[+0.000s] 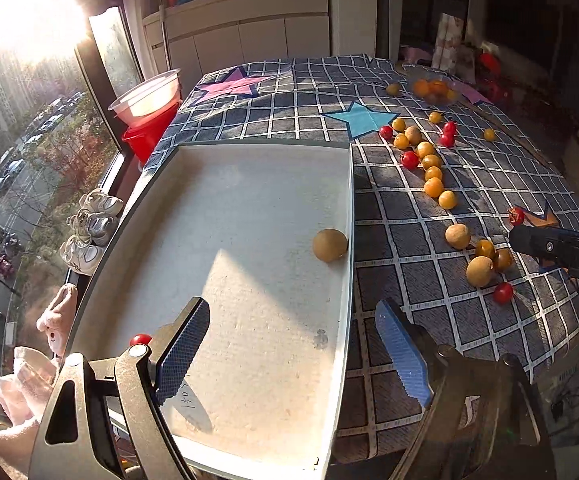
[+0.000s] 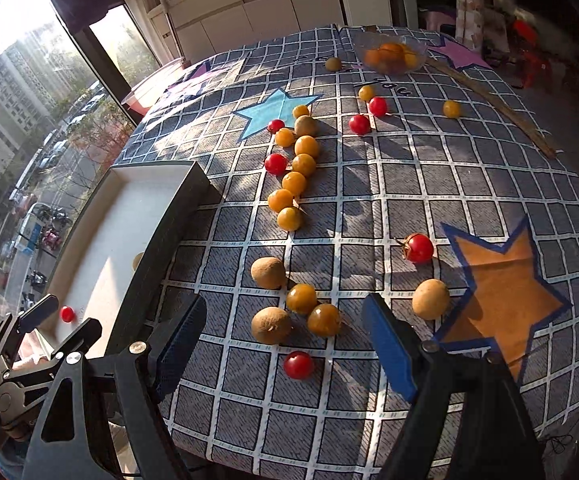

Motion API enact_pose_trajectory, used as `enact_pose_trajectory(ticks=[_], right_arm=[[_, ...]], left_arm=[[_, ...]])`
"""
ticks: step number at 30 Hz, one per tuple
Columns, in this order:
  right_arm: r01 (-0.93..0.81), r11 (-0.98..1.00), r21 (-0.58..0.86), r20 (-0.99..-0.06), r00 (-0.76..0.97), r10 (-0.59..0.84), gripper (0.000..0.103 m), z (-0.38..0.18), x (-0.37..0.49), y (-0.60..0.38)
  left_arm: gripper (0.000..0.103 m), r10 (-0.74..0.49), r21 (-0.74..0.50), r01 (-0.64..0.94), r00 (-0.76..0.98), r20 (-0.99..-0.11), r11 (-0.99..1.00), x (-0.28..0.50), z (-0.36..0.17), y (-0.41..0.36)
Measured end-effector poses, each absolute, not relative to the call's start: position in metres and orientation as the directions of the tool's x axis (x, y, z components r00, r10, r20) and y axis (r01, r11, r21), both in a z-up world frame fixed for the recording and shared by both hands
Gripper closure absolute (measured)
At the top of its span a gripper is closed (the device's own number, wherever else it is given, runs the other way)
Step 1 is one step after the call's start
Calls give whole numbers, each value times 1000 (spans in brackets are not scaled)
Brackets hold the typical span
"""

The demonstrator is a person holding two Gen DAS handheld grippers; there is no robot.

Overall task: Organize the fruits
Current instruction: 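Move both open tools back over the fruit on the table, then grasp a brown round fruit with the left tool while the right grasps another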

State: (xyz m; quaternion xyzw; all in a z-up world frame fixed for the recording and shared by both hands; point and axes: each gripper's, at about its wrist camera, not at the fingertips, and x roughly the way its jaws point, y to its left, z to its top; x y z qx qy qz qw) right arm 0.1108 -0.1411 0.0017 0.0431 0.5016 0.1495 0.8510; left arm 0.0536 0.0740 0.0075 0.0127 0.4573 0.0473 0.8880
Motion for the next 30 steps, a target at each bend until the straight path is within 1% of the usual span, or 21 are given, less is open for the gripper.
enact_pose_trajectory(ticks=[5,9,13,16,25,26,27,28,30], right_arm=[[-148,976,159,-848,487,212,20,-6,106,-181],[-124,983,134,-854,488,178,20,-16,105,-201],[-125,987,102,-856,495,151,20,-24,104,-210],[-130,987,90,-854,501,144,20,-27,105,-213],[-174,981,88,-847,506,166,20,-36,107,-208],[-181,980,87,-845,508,169,20,-37,107,-206],[-187,979,84,-843,511,170,20,-37,107,-205],[-192,978,80,-842,513,169,20,-38,108,-203],[-197,977,77,-841,514,170,21,-40,109,-201]], left_arm=[[17,51,69,11,575,-817,998,66,7,34],[17,33,81,60,566,-823,995,81,2,8],[17,5,62,85,551,-834,994,99,-2,-7],[17,-11,45,91,536,-844,995,115,-5,-14],[17,-5,57,109,499,-867,992,144,-24,-29],[18,-6,56,111,495,-869,992,146,-26,-30],[28,-9,54,115,491,-871,992,147,-27,-31],[31,-15,50,121,480,-877,991,149,-30,-32],[32,-23,37,121,460,-887,992,153,-34,-33]])
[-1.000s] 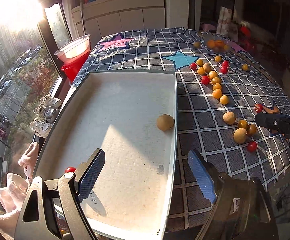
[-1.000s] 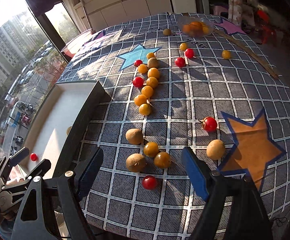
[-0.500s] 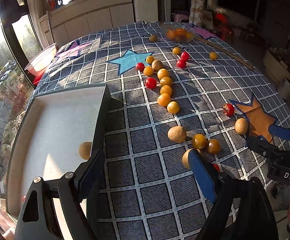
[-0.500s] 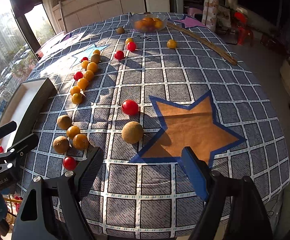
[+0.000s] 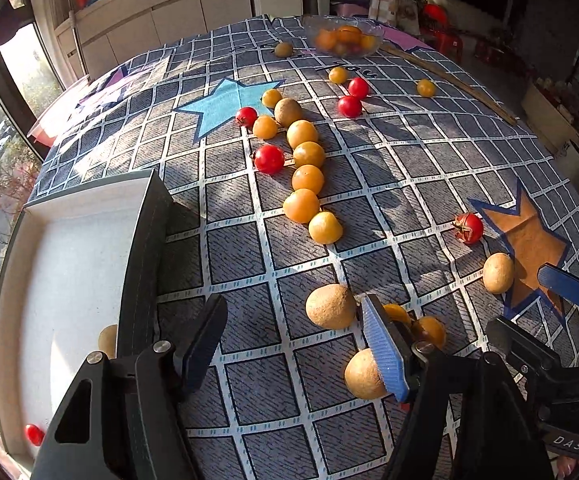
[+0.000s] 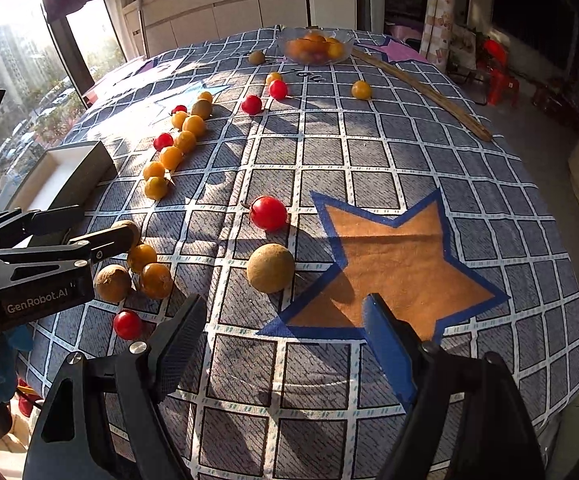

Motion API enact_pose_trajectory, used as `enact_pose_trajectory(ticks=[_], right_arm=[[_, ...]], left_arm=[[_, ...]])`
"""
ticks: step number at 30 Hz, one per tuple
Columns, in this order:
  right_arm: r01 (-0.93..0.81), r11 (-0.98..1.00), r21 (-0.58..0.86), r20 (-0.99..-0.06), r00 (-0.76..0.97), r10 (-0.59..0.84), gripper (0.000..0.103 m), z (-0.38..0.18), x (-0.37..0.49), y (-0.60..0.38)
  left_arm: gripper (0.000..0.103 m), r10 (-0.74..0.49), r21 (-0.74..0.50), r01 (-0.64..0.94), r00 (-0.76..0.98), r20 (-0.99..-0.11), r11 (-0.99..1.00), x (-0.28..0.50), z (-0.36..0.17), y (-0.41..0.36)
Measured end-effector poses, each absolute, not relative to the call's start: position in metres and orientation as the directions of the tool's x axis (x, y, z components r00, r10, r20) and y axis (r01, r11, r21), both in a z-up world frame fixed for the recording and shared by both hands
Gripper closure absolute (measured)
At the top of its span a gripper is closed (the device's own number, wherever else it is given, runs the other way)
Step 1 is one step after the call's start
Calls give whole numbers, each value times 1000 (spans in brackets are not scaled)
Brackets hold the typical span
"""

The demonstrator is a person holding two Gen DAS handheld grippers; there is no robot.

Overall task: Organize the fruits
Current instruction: 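Grasp a brown round fruit with the left tool while the right grasps another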

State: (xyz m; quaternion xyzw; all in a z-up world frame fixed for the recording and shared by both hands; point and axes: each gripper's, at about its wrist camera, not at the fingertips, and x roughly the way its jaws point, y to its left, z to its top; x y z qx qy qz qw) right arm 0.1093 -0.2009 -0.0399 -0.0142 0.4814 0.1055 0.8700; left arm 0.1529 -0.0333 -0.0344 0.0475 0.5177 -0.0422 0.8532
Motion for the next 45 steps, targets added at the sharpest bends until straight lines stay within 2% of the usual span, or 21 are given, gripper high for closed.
enact_pose_trajectory(ticks=[5,7,11,14,16,18,19,24,29,45], right_arm=[[-192,979,74,-843,513,164,33,-45,118,-198],[-193,979,67,-840,519,160,34,-46,121,-196],[-199,979,43,-837,527,144,39,-46,126,-188],[-201,980,12,-838,533,119,42,-46,127,-182],[-201,980,-2,-835,540,109,48,-46,126,-180],[-194,981,0,-831,546,108,72,-45,126,-180],[-192,981,12,-831,544,116,75,-45,127,-181],[-188,973,135,-827,519,215,74,-43,126,-194],[-173,967,188,-828,501,251,74,-42,117,-200],[-180,960,215,-823,496,277,74,-24,95,-192]], left_arm=[[32,-26,30,116,454,-890,993,157,-41,-35],[46,-40,11,112,445,-895,994,159,-42,-33],[52,-45,2,108,438,-898,994,161,-42,-32],[64,-53,3,125,442,-895,992,157,-41,-36],[75,-59,5,140,449,-891,990,155,-40,-41],[76,-50,18,142,463,-885,990,154,-40,-43],[76,-52,16,140,468,-882,990,153,-40,-43],[76,-81,-18,136,469,-879,990,144,-36,-38],[76,-91,-28,134,495,-864,991,130,-23,-33],[76,-97,-33,122,570,-816,992,76,8,-10]])
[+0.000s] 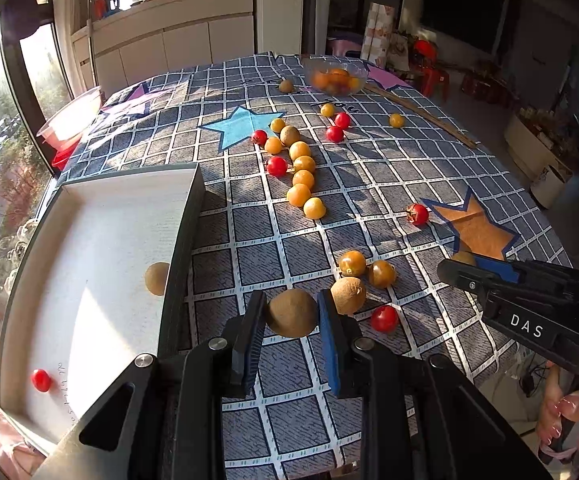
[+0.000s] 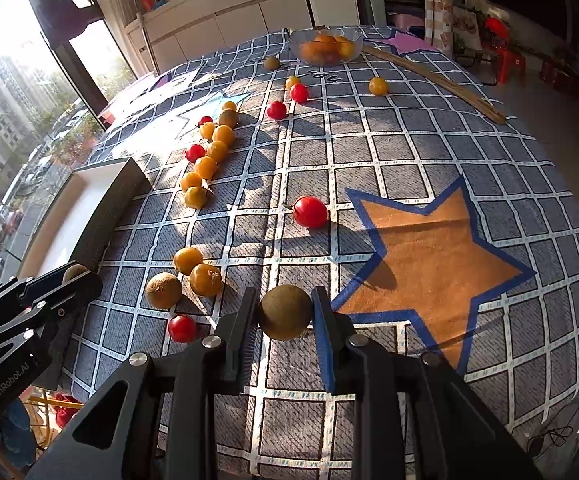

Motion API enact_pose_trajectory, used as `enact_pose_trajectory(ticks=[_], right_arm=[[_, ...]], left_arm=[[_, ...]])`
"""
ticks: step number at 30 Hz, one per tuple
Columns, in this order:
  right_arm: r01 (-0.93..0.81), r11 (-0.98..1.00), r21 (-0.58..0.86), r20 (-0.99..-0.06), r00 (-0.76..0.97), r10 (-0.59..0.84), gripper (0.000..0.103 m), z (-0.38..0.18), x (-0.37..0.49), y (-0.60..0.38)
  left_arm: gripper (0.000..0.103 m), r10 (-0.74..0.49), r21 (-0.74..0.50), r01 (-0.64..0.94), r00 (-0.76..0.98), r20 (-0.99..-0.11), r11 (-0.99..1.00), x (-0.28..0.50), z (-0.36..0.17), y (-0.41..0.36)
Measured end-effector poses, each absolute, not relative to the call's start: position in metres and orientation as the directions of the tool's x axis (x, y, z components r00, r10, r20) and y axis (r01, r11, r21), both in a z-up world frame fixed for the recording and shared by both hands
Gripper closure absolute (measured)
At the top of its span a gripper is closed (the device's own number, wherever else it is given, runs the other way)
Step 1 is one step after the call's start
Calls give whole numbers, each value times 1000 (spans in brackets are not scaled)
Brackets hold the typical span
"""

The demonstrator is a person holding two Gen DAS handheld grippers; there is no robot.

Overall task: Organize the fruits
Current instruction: 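Grasp a brown round fruit with the left tool while the right grasps another, then carry both brown fruits into the white tray and open both tools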

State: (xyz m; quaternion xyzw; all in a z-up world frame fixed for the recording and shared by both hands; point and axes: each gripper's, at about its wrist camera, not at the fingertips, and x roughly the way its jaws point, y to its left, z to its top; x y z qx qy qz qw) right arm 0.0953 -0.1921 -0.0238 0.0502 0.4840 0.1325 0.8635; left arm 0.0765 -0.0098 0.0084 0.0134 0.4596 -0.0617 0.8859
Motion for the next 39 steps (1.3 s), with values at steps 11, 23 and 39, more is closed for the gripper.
enact_pose_trajectory(ticks=[11,23,39], right_arm=[[-232,951,204,-819,491,295,74,-7,85,-157],[-332,923,196,-817,465,341,74,9,81,-95],[-454,862,225,-823,385,417,74,16,131,14]], left_arm=[[76,-74,-44,63,614,-786,997,54,18,26],[76,-4,-62,-72,617,-787,995,41,10,93],[76,125,-32,-250,587,-800,968,84,0,185]])
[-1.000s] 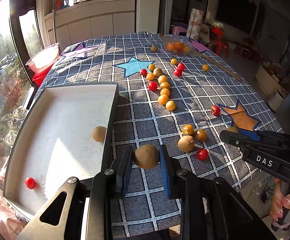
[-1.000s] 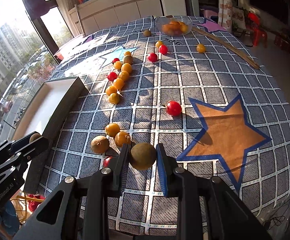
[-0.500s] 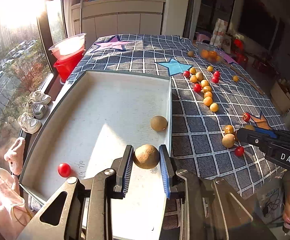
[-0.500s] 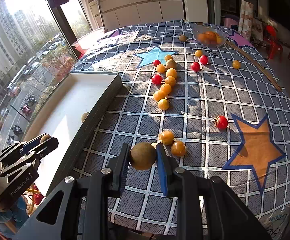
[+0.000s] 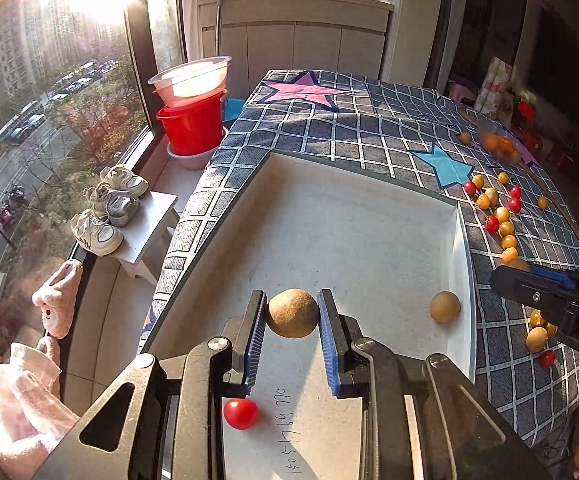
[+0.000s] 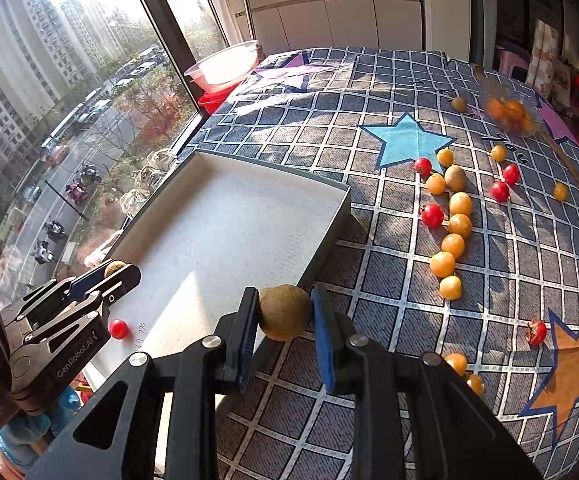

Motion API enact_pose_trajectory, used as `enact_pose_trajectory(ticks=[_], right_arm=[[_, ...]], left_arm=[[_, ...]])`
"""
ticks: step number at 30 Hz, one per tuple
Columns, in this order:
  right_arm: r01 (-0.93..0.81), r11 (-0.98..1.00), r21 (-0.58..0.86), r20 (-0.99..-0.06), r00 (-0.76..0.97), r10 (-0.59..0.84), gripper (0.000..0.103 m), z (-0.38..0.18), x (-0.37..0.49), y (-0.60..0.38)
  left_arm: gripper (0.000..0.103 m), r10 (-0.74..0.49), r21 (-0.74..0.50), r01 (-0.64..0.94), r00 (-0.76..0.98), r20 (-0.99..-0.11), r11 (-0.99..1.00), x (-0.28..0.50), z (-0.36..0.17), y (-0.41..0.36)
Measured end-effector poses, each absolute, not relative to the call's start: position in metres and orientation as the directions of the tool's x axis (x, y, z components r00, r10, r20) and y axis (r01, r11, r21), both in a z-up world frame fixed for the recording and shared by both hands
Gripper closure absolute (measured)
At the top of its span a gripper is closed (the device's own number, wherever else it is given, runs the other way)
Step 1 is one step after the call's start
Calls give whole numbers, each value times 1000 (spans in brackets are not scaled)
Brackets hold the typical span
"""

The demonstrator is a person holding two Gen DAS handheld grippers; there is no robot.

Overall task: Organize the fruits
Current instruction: 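Carry both brown fruits into the white tray and open both tools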

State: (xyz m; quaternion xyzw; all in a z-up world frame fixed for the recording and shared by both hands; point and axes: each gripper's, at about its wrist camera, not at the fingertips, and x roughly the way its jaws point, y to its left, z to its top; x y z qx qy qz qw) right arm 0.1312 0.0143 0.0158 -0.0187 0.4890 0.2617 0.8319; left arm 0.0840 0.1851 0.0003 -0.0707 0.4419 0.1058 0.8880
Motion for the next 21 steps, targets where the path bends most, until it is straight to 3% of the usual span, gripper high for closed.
enact_pose_trajectory(ticks=[21], right_arm=[[-491,860,138,-895,310,321,74,-36,186,82]], left_arm=[[75,169,45,-277,444,-880,960,125,-37,196]])
